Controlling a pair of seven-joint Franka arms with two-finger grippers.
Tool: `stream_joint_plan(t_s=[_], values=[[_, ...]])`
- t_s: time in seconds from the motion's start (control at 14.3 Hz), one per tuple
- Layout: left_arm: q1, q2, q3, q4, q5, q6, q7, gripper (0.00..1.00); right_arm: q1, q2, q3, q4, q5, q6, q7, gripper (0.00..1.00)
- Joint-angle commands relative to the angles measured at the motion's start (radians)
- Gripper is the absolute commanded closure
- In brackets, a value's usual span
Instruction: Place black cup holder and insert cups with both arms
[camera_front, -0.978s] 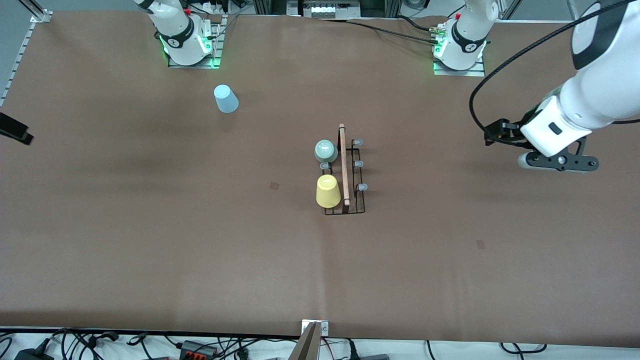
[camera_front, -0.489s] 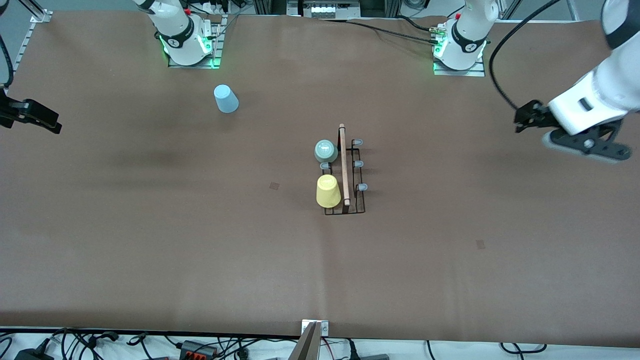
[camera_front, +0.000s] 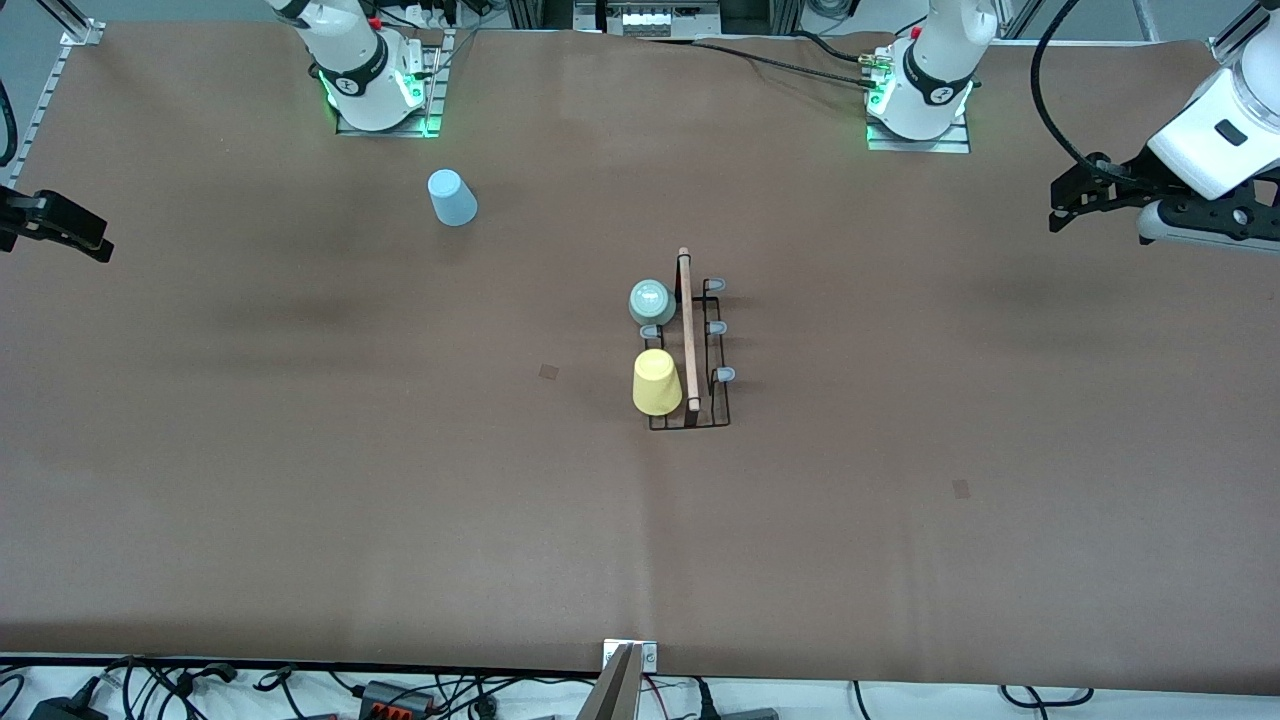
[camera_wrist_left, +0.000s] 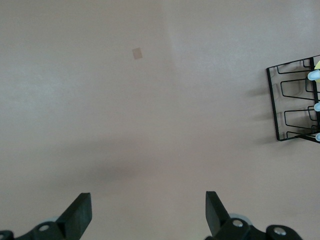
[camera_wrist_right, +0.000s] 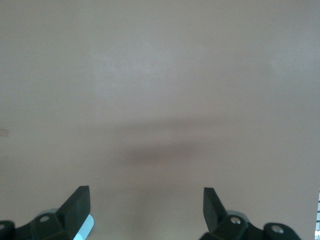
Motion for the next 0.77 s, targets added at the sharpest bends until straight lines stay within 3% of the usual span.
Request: stream_joint_plan(t_s=[0.0,0.28,0.7], values=[[-0.007,0.006,0.015,0.002,-0.015,0.012,0.002,0.00,-0.001,-0.001,0.007,0.006,0.014,-0.012,-0.020,0.00],[-0.006,0.018,0.013,0.031,-0.017,-0.009,0.002,0.00,0.002,-0.001,0.012,0.005,0.094,-0.013,-0.001,0.00],[-0.006,0.020,0.010,0.033,-0.017,-0.009,0.002,0.00,-0.002,-0.001,0.009,0.006,0.126,-0.010,0.002,0.00]])
